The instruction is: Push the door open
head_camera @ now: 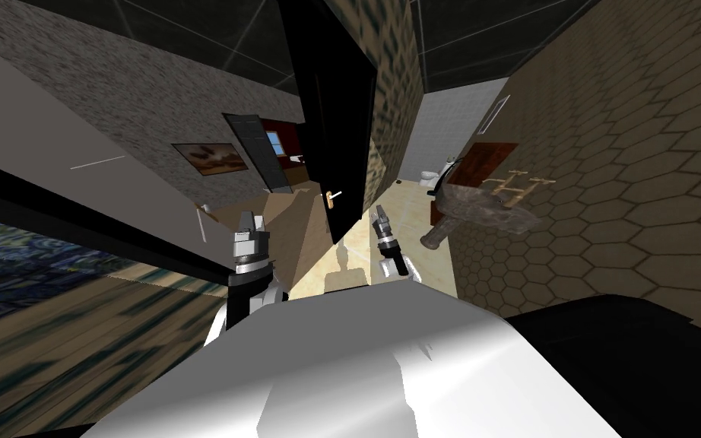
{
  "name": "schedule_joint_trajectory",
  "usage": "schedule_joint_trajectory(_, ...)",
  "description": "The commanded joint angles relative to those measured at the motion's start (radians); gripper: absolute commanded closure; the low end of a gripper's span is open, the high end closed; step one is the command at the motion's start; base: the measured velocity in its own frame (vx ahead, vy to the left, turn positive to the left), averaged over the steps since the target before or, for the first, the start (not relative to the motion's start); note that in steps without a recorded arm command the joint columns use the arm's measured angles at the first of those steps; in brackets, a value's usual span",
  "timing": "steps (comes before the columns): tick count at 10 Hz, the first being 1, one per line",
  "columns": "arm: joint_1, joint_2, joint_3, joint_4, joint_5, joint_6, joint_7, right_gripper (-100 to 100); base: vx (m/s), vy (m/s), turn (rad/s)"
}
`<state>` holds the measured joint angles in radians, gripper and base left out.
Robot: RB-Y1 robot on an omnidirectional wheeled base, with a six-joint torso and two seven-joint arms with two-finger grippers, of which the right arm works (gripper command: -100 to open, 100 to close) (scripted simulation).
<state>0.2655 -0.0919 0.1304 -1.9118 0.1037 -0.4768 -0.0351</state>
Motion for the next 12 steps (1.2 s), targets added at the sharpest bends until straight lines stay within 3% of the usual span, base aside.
schedule_joint_trajectory(1,-0.027,0.000,0.006,0.039,0.000,0.003,-0.007,-100,0.097,-0.043,0.063)
schedule_joint_trajectory(12,-0.177,-0.011,0.051,0.284,-0.008,0.018,-0.063,-100,0.090,-0.057,0.081)
